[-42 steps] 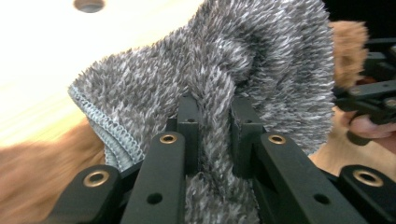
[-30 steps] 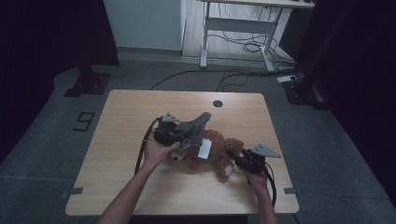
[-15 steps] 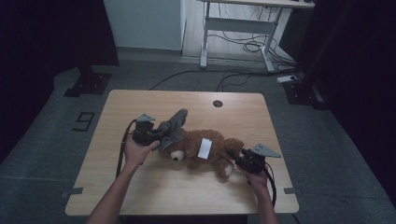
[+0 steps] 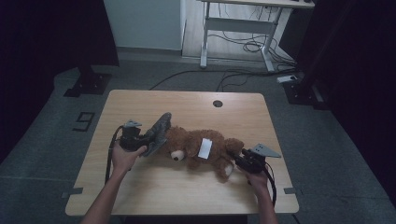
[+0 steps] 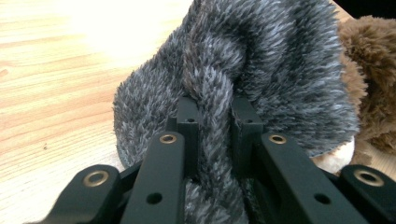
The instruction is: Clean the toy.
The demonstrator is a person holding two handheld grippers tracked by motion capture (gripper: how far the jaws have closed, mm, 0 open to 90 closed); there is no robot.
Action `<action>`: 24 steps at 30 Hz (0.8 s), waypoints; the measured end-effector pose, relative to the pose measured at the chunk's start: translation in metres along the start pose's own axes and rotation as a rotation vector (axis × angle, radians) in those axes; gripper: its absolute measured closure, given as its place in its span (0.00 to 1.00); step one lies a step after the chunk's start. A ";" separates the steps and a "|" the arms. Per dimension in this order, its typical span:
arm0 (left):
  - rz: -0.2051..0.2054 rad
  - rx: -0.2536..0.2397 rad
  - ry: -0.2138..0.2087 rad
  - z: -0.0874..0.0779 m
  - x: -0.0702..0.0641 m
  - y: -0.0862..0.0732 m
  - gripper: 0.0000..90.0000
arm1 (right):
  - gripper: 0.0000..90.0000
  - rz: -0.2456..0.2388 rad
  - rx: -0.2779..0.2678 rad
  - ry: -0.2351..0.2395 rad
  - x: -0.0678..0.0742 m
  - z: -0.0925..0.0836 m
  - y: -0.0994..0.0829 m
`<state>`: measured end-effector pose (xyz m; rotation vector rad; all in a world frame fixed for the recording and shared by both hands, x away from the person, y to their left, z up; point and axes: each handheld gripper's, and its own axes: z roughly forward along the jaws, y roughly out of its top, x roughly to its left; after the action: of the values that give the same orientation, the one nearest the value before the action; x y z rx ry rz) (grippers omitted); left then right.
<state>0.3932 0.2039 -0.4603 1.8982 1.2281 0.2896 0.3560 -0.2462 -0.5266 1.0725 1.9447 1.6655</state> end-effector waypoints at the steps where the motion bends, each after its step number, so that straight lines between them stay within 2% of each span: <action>1: 0.008 -0.011 0.001 -0.002 -0.002 0.002 0.86 | 0.71 0.002 0.000 0.000 0.000 0.000 0.000; 5: 0.066 -0.029 -0.001 -0.008 -0.022 0.023 0.86 | 0.71 0.007 0.000 -0.003 0.000 0.001 -0.001; 8: 0.116 -0.033 -0.014 -0.005 -0.042 0.043 0.86 | 0.71 0.003 -0.001 -0.003 0.000 0.000 0.000; 11: 0.143 -0.021 -0.038 0.006 -0.059 0.061 0.86 | 0.71 -0.001 -0.001 -0.004 0.001 0.000 0.000; 14: 0.137 0.001 -0.060 0.025 -0.068 0.071 0.86 | 0.71 -0.007 -0.003 -0.003 0.001 0.000 -0.001; 15: 0.137 0.015 -0.062 0.032 -0.070 0.072 0.85 | 0.71 -0.007 -0.002 0.000 0.001 0.000 0.000; 16: 0.135 0.053 -0.071 0.046 -0.071 0.069 0.85 | 0.71 -0.006 -0.002 0.002 0.001 0.000 0.000; 17: 0.135 0.053 -0.071 0.046 -0.071 0.069 0.85 | 0.71 -0.006 -0.002 0.002 0.001 0.000 0.000; 18: 0.133 0.076 -0.070 0.056 -0.070 0.062 0.85 | 0.70 -0.006 -0.002 0.006 0.000 -0.001 0.000; 20: 0.122 0.071 -0.077 0.058 -0.068 0.059 0.85 | 0.70 -0.005 -0.001 0.013 0.000 -0.001 0.000; 22: 0.100 0.062 -0.104 0.056 -0.064 0.050 0.85 | 0.69 -0.004 0.000 0.017 0.000 -0.001 0.001; 23: 0.100 0.062 -0.104 0.056 -0.064 0.050 0.85 | 0.69 -0.004 0.000 0.017 0.000 -0.001 0.001; 24: 0.118 0.065 -0.112 0.053 -0.065 0.044 0.85 | 0.66 0.005 -0.002 0.019 0.000 -0.002 0.001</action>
<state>0.4201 0.1145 -0.4450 2.0184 1.0649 0.2054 0.3551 -0.2473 -0.5255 1.0650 1.9534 1.6858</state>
